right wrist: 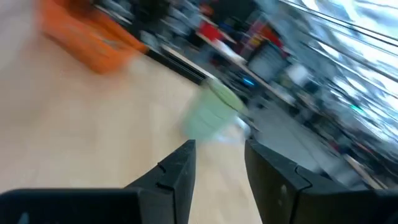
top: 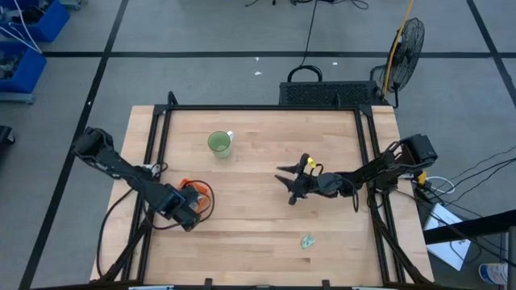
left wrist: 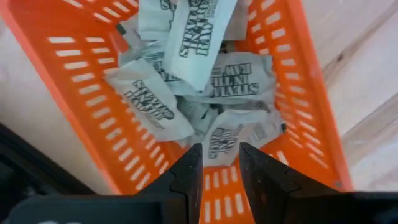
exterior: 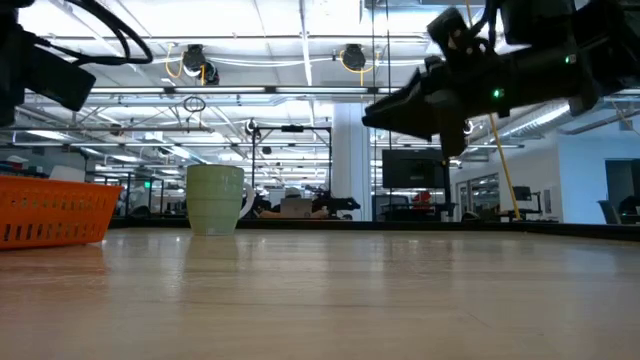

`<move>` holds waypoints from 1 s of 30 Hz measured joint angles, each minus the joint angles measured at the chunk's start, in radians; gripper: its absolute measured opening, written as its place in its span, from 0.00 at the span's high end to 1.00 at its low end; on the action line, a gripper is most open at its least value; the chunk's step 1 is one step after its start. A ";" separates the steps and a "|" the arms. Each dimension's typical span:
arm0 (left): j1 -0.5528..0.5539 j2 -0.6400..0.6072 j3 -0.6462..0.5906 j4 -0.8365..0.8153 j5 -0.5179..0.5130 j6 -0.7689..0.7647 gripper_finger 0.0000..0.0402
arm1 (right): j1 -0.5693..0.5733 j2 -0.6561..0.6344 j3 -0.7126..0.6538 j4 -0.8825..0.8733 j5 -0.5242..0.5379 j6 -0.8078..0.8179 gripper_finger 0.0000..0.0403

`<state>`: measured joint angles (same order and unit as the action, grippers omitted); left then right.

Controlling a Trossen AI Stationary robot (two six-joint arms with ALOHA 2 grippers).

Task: Pick and place Stevia / Truvia into bins
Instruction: Put the stevia packet into the orange bin

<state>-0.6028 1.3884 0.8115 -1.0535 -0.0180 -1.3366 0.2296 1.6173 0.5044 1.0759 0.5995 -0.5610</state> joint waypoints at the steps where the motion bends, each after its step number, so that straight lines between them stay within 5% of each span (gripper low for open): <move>1: 0.009 0.000 0.000 -0.003 0.001 0.016 0.72 | 0.009 -0.014 0.014 -0.035 -0.035 0.000 0.68; 6: 0.077 0.000 0.041 -0.007 -0.020 0.160 0.73 | 0.077 -0.117 0.200 -0.504 -0.103 0.038 0.68; 12: 0.151 0.000 0.153 0.006 -0.135 0.328 0.75 | 0.134 -0.164 0.388 -0.962 -0.247 0.418 0.68; 17: 0.168 0.000 0.204 0.053 -0.346 0.508 0.75 | 0.239 -0.141 0.392 -1.094 -0.496 0.672 0.68; 24: 0.187 0.000 0.204 0.202 -0.471 0.679 0.75 | 0.395 -0.111 0.392 -1.177 -0.498 1.005 0.68; 30: 0.199 0.000 0.204 0.266 -0.472 0.725 0.75 | 0.460 -0.040 0.392 -1.213 -0.499 1.016 0.68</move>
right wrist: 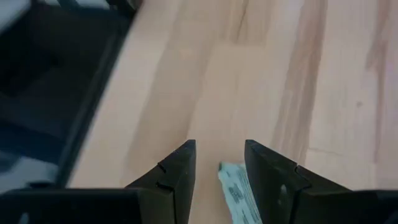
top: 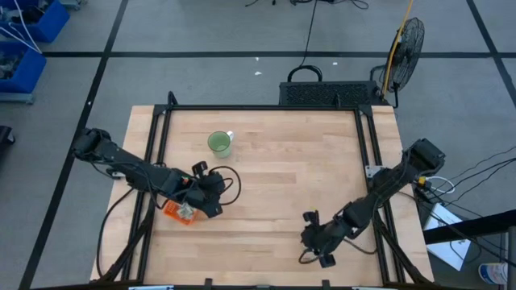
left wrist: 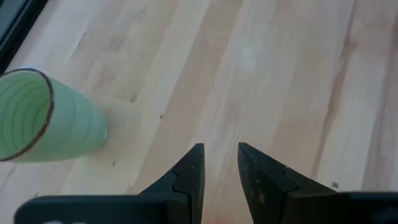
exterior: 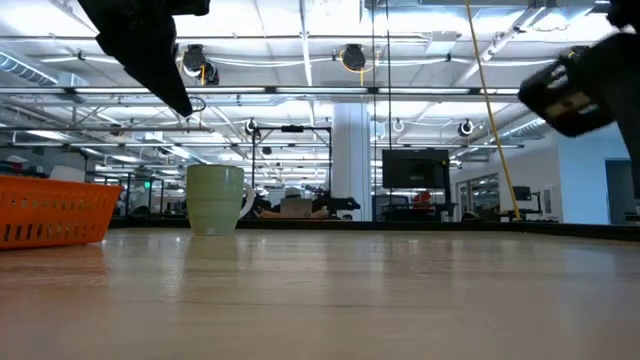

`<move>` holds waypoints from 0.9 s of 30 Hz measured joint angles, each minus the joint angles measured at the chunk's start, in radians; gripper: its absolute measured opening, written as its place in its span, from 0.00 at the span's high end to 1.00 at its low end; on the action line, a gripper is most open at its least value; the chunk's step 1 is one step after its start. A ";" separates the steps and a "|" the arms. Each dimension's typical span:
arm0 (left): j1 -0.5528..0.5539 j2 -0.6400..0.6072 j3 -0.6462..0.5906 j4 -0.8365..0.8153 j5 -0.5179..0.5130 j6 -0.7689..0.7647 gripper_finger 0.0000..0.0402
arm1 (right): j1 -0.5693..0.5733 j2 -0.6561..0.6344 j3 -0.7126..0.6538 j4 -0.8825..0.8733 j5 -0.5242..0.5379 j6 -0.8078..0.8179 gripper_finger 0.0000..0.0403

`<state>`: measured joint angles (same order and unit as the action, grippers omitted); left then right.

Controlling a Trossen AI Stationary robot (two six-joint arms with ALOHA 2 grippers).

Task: Pick and place Stevia / Truvia into bins
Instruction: Put the stevia packet into the orange bin

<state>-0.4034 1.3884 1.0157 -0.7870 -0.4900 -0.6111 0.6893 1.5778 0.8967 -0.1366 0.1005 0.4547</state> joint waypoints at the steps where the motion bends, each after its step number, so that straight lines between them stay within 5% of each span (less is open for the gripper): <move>1: 0.000 0.000 0.000 0.001 -0.001 0.001 0.75 | 0.001 0.018 0.000 -0.001 0.002 -0.013 0.68; 17: 0.000 0.000 0.000 0.035 0.000 0.007 0.75 | -0.014 0.157 0.001 -0.029 0.007 -0.095 0.69; 27: 0.000 0.000 0.000 0.065 -0.002 -0.017 0.75 | -0.088 0.149 0.000 0.024 0.090 -0.224 0.97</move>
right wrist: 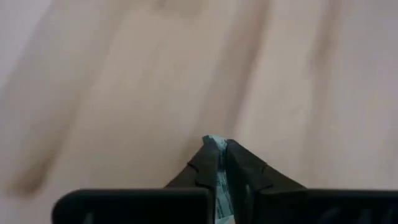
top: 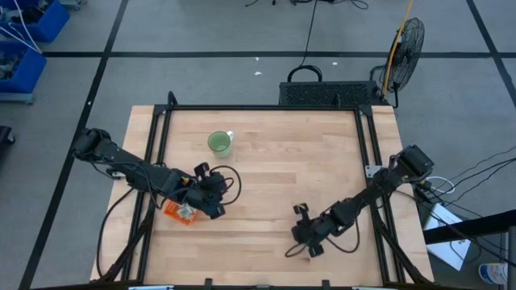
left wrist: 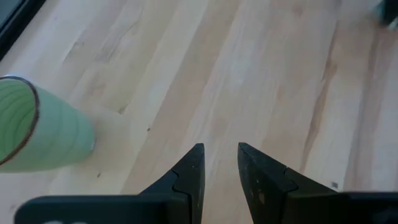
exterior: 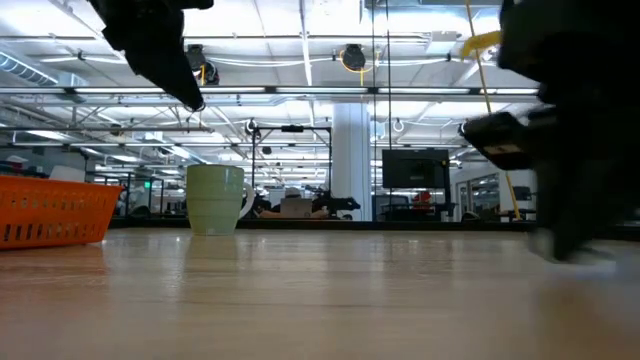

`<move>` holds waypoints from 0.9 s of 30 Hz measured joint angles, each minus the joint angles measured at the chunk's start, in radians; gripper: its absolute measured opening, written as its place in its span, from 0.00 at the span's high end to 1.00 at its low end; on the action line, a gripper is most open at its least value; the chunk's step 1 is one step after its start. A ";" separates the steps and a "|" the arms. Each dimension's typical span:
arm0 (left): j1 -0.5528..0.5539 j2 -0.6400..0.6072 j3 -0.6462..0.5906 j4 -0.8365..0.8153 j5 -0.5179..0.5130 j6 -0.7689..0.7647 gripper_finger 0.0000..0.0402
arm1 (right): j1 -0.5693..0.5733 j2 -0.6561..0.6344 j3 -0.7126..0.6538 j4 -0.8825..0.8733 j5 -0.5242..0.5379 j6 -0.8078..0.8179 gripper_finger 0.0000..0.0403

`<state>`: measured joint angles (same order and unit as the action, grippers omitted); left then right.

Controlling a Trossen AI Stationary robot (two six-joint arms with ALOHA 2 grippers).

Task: Pick and place Stevia / Truvia into bins
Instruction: Put the stevia packet into the orange bin

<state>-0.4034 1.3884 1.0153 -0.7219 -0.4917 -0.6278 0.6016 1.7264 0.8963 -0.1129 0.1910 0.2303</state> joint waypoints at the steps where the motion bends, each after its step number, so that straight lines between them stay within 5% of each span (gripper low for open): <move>1: 0.000 0.000 0.000 0.013 -0.003 -0.006 0.75 | -0.014 0.000 0.000 0.020 0.023 -0.032 0.98; 10: 0.000 0.000 0.000 0.156 0.032 0.160 0.75 | -0.190 -0.001 -0.001 0.467 0.264 -0.398 0.92; 16: 0.001 0.000 0.000 0.167 -0.011 0.310 0.75 | -0.302 -0.002 -0.001 0.916 0.278 -0.449 0.95; 23: 0.018 0.000 -0.001 0.230 -0.113 0.393 0.75 | -0.405 -0.003 -0.001 1.098 -0.025 -0.296 0.93; 27: 0.034 0.015 -0.001 0.351 -0.076 0.516 0.75 | -0.437 -0.003 -0.001 1.092 -0.070 -0.272 0.90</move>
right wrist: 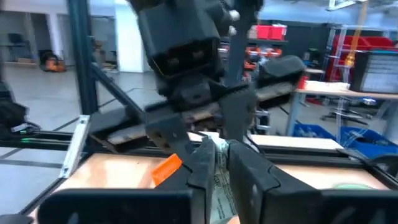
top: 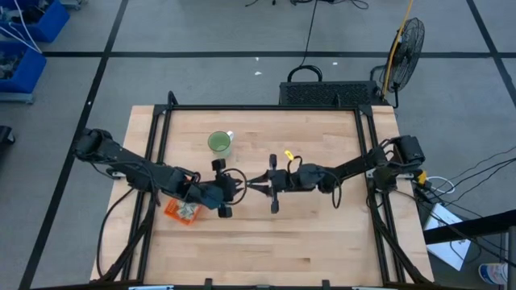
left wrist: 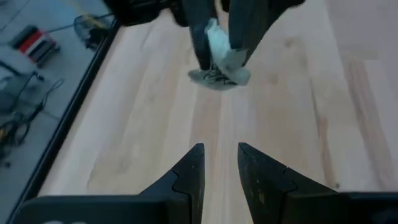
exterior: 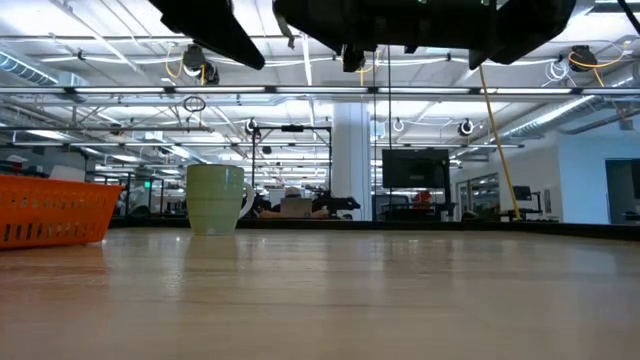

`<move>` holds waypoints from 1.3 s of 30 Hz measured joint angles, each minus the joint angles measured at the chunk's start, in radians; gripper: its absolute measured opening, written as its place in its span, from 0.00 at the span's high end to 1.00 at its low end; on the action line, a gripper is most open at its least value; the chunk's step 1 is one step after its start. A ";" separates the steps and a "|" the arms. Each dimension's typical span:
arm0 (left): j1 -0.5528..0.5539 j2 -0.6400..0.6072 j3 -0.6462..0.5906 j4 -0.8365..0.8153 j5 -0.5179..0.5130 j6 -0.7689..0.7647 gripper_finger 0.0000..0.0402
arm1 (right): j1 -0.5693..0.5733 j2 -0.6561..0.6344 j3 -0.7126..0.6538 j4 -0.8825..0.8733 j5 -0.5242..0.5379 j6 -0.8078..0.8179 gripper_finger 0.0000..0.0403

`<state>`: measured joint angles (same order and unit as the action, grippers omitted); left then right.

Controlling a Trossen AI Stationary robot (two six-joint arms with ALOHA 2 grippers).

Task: Pick and place Stevia / Truvia into bins
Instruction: Put the stevia packet into the orange bin

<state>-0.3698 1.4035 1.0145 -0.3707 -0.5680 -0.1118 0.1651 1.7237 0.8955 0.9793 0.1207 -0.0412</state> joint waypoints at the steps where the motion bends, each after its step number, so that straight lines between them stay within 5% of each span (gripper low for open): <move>1: 0.003 0.002 0.000 0.011 0.013 0.030 0.75 | -0.005 0.000 0.000 0.002 -0.017 -0.003 0.89; 8: 0.044 0.015 -0.001 0.020 0.132 0.081 0.67 | -0.009 0.000 0.000 -0.001 -0.021 -0.029 0.85; 18: 0.078 0.050 0.000 0.116 0.157 0.069 0.47 | -0.009 0.000 0.000 -0.053 -0.019 -0.046 0.85; 22: 0.076 0.051 0.000 0.184 0.225 0.114 0.46 | -0.008 0.000 0.000 -0.050 -0.019 -0.046 0.85; 39: 0.077 0.051 0.000 0.212 0.228 0.130 0.49 | -0.008 0.000 0.000 -0.057 -0.018 -0.026 0.85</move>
<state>-0.2930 1.4540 1.0142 -0.1585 -0.3401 0.0185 0.1566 1.7237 0.8959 0.9226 0.1024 -0.0669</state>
